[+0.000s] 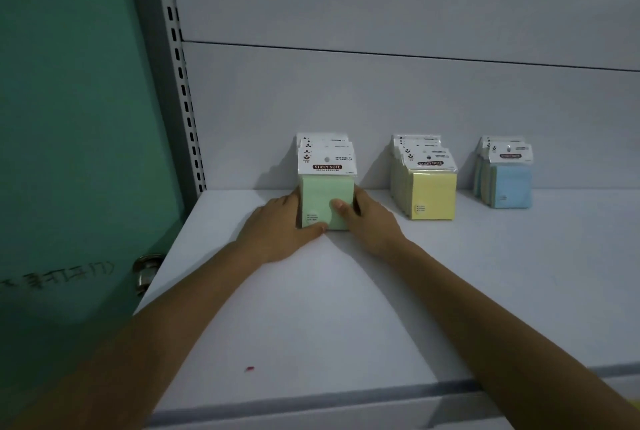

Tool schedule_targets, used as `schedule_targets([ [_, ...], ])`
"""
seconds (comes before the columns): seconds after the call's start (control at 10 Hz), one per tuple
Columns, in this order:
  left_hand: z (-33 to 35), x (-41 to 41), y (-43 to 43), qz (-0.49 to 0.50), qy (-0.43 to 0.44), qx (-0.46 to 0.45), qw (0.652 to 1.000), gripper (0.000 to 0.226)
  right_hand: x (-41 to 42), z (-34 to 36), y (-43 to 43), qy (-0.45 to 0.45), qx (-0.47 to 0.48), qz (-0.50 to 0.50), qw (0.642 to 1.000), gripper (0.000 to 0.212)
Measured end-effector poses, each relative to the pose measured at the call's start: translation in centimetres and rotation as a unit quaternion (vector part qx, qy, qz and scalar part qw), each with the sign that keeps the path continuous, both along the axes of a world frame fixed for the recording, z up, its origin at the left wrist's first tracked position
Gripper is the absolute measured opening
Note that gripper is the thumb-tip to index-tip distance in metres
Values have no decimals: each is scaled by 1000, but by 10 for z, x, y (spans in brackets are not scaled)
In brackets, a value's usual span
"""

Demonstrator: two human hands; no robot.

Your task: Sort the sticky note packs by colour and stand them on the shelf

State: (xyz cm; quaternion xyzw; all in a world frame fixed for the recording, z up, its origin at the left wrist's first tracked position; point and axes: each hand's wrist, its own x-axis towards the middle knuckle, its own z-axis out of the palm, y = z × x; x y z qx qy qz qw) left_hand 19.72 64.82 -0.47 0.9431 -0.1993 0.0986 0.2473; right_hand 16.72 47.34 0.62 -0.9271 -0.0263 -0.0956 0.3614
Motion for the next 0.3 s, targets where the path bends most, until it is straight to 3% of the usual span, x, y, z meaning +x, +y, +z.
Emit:
schedule_targets([
  [0.2,7,-27,-9,68,16,23,997,85,-27,10,-11,26,-17,62,998,66],
  [0.3,9,-49,-18,112,-4,14,994,78,-55,10,-25,18,-38,70,997,68],
])
